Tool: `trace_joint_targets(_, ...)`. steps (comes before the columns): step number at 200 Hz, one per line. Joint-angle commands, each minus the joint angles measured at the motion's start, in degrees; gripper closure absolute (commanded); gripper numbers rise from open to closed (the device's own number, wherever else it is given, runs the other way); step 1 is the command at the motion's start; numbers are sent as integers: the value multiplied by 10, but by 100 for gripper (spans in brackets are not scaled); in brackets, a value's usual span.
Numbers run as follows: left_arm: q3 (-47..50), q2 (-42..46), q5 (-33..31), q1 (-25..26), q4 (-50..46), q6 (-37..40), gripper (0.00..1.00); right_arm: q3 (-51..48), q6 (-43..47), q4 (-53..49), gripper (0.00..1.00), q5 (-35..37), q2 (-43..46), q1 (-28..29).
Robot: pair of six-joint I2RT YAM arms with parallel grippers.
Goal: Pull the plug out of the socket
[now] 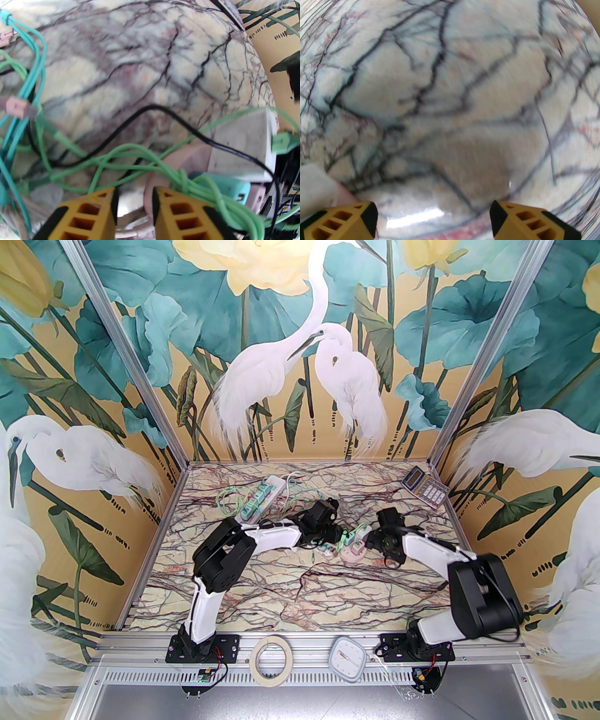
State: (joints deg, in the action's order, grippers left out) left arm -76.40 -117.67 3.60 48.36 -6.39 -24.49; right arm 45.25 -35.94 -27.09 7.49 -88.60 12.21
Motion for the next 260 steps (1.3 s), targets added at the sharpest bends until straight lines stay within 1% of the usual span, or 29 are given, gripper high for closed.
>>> trace_joint_targets(1, 27, 17, 0, 47, -21, -34, 67, 48, 49, 50, 11, -42, -39, 10)
trace_joint_targets(29, 83, 47, -51, 49, -18, -82, 66, 76, 72, 37, 9, -50, -67, 10)
trace_joint_targets(46, 110, 76, -65, 48, -18, -97, 66, 71, 72, 38, 9, -42, -53, 10)
trace_joint_targets(55, 122, 94, -68, 49, -16, -104, 65, 67, 71, 35, 8, -38, -38, 10)
trace_joint_targets(69, 134, 122, -78, 48, -18, -109, 64, 63, 62, 18, 8, -30, -8, 10)
trace_joint_targets(82, 140, 143, -94, 49, -28, -109, 61, 49, 49, 8, 8, -23, 33, 11)
trace_joint_targets(91, 142, 157, -103, 49, -32, -105, 61, 33, 40, 5, 8, -20, 68, 12)
trace_joint_targets(97, 145, 166, -109, 49, -32, -102, 60, 22, 34, 2, 10, -21, 92, 14)
trace_joint_targets(104, 149, 178, -114, 49, -28, -99, 56, 9, 25, -3, 10, -19, 121, 18)
trace_joint_targets(120, 168, 203, -123, 48, -9, -91, 53, -15, 5, -14, 17, -11, 184, 38)
trace_joint_targets(128, 180, 215, -130, 48, 6, -86, 47, -24, -6, -24, 17, 0, 211, 57)
trace_joint_targets(131, 185, 220, -135, 48, 10, -85, 43, -26, -12, -28, 21, 5, 220, 65)
trace_joint_targets(135, 192, 225, -141, 48, 19, -84, 37, -29, -18, -33, 22, 13, 229, 76)
trace_joint_targets(143, 208, 238, -152, 49, 39, -77, 30, -32, -35, -45, 25, 29, 247, 100)
trace_joint_targets(153, 229, 253, -169, 49, 67, -68, 15, -36, -57, -58, 27, 45, 260, 127)
trace_joint_targets(158, 242, 262, -177, 48, 81, -64, 3, -38, -69, -62, 30, 50, 262, 137)
trace_joint_targets(161, 250, 265, -180, 49, 91, -61, 1, -40, -77, -64, 31, 50, 263, 143)
trace_joint_targets(165, 260, 272, -185, 48, 105, -56, 0, -41, -87, -66, 33, 50, 262, 150)
trace_joint_targets(173, 280, 282, -194, 49, 131, -47, 0, -42, -106, -68, 35, 49, 258, 164)
trace_joint_targets(197, 325, 297, -225, 47, 176, -38, 0, -35, -144, -66, 35, 66, 226, 199)
trace_joint_targets(228, 312, 301, -229, 43, 132, -53, 0, -8, -166, -62, 35, 77, 166, 227)
trace_joint_targets(249, 312, 303, -221, 43, 133, -59, 0, 14, -175, -65, 35, 88, 129, 234)
trace_joint_targets(260, 313, 303, -217, 43, 135, -61, 0, 23, -175, -67, 37, 88, 117, 235)
